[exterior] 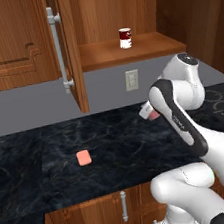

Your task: Restock the canned food cabinet by taking the new fresh canned food from the counter and placing it in the cabinet. Then, take the old canned food from the cabinet and place it on the counter.

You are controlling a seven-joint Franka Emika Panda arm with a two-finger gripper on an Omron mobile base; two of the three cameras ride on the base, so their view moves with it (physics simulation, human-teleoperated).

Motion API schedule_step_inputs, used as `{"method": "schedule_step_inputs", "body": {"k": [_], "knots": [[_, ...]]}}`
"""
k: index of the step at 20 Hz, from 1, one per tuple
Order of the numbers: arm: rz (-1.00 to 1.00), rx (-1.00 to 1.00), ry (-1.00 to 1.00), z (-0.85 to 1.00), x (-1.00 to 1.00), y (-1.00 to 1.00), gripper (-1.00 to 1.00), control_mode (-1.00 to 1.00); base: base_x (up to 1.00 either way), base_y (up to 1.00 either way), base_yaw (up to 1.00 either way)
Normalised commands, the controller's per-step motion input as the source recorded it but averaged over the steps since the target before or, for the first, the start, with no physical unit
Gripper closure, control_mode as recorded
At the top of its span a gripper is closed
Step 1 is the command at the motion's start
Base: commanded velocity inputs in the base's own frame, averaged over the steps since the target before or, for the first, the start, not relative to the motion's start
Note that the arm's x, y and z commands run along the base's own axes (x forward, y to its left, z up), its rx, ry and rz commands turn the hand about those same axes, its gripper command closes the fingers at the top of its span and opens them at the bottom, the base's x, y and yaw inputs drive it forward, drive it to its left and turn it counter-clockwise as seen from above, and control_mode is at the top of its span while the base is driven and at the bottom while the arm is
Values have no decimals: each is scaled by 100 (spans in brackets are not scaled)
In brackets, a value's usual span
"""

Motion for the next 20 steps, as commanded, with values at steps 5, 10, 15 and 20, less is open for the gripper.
{"method": "schedule_step_inputs", "body": {"k": [5,10,15,20], "knots": [[2,-1,11,-100,93,78,100,-100,0,0,0],[0,21,0,-100,88,49,100,-100,0,0,0],[2,31,0,-86,54,8,100,-100,0,0,0],[6,12,0,-38,17,0,100,-100,0,0,0]]}}
